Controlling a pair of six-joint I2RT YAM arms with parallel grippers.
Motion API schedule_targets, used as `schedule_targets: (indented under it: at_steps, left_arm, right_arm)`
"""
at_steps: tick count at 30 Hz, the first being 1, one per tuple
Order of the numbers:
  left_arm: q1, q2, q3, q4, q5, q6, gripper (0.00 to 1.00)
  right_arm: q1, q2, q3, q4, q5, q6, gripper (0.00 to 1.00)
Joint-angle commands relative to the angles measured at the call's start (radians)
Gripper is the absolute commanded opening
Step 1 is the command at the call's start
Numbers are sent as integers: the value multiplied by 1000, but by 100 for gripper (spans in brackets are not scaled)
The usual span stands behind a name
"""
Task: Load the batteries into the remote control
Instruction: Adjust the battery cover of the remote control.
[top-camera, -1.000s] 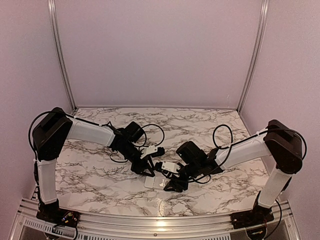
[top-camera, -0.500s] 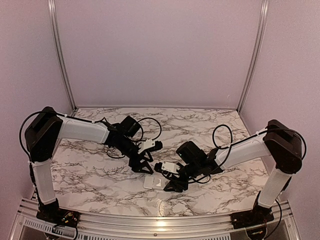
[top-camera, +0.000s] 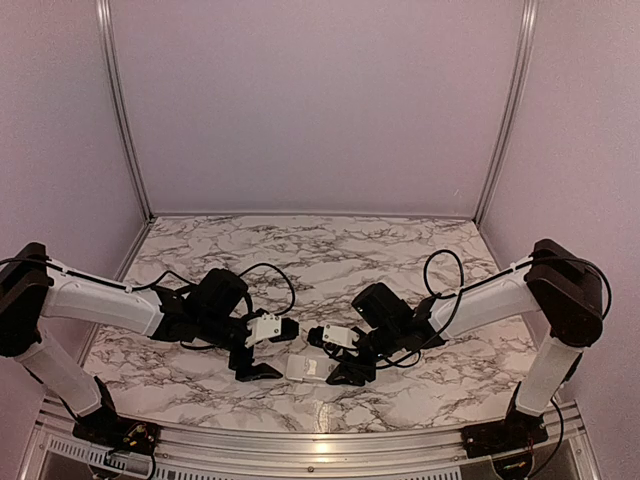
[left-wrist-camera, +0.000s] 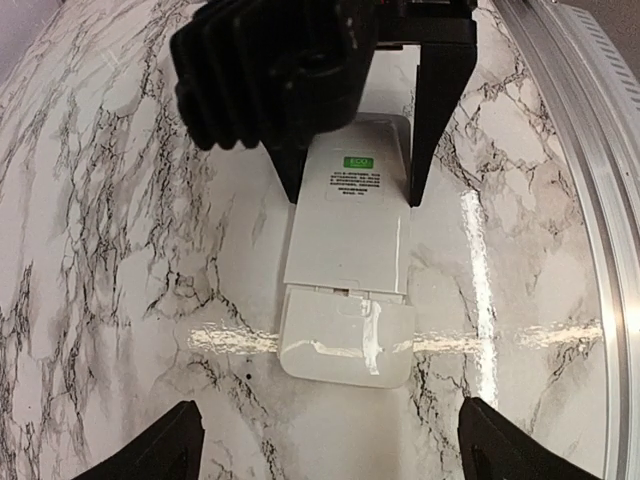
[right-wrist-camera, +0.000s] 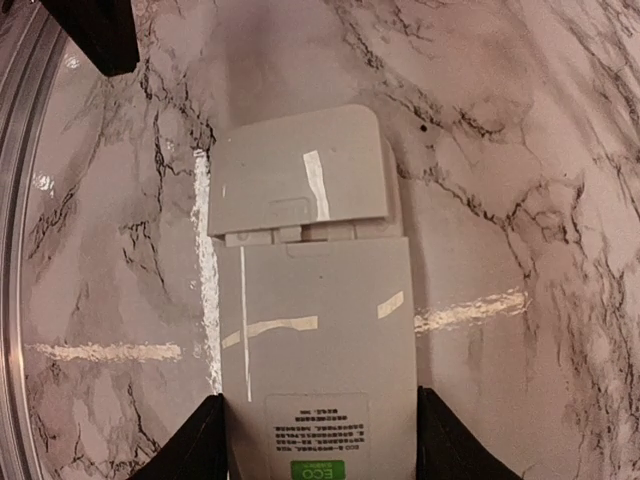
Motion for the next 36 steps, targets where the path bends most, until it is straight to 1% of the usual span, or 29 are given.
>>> schedule_targets:
  at_steps: [1,5,11,15,18,23,26,30,36]
  left_arm:
    - [-47,-15,-40,141,-100,35,92]
    - [-70,-6,-52,184,-123,56,91]
    - [-94,24,-37,157,-129,107,84]
    - [-110,31,-40,146,-130,122,82]
    - [-129,43,-39,140,-133,122,82]
    - [-145,61,-42,144,-121,103,85]
    - [-152,82,-31,131,-118,98,86]
    - [-157,93,-29,140,-103,90,83]
    - [-175,101,-37,149,-119,83,84]
  right_arm:
    - [23,30,3,-53,-84,-14,35]
    - [23,31,6,-53,-95,-13,35]
    - [23,34,6,-54,-100,-11,35]
    - [23,37,6,-53,-101,-13,34]
    - [23,43,8,-54,-103,-13,34]
    - [23,44,11,-56,-94,-11,33]
    - [23,44,9,-53,-89,-8,33]
    - [24,44,11,-54,-75,-5,33]
    - [26,47,14,-57,-73,-3,32]
